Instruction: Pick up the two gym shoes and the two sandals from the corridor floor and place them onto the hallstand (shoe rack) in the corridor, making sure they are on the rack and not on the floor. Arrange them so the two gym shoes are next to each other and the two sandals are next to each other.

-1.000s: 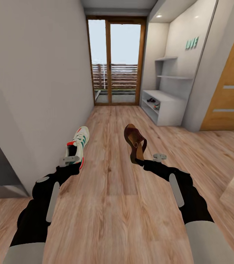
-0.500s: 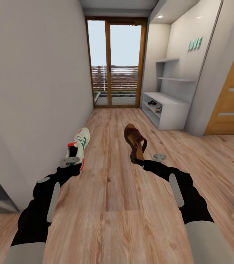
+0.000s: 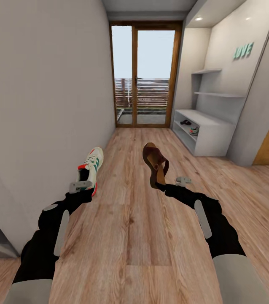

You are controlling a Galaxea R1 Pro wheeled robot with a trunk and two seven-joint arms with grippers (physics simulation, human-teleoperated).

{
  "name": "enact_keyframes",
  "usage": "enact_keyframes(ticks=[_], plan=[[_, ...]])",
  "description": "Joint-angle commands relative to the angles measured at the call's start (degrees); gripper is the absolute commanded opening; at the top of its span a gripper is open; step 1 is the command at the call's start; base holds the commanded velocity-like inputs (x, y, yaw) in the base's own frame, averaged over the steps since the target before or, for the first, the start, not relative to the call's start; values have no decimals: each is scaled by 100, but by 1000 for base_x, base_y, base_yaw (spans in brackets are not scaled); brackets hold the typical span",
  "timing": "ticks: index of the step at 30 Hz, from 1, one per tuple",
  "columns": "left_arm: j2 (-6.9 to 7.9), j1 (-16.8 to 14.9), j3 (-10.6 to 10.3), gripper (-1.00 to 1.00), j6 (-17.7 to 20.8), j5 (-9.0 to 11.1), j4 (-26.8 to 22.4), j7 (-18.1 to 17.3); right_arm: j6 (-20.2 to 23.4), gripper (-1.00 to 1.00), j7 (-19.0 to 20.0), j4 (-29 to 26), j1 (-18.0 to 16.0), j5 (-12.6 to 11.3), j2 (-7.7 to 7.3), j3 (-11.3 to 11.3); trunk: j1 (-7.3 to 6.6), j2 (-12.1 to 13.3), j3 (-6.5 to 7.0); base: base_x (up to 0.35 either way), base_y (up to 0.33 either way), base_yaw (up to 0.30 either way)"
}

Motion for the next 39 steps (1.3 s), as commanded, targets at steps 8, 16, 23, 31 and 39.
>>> enact_keyframes(ticks=[8, 16, 23, 31, 39], plan=[[-6, -4, 16, -100, 33, 0, 1, -38, 55, -100, 7, -5, -1, -54, 6, -19, 2, -2, -5, 344, 0, 5], [-6, -4, 16, -100, 33, 0, 3, -40, 55, -100, 10, -7, -2, -54, 6, -19, 2, -2, -5, 344, 0, 0], [-6, -4, 17, -100, 33, 0, 3, -40, 55, -100, 8, -5, -2, -54, 6, -19, 2, -2, -5, 344, 0, 0], [-6, -4, 16, -100, 33, 0, 3, -40, 55, -100, 12, -13, -4, -54, 6, -19, 2, -2, 8, 344, 0, 0], [-6, -4, 16, -100, 33, 0, 39, -40, 55, -100, 12, -8, -2, -54, 6, -19, 2, -2, 38, 344, 0, 0]])
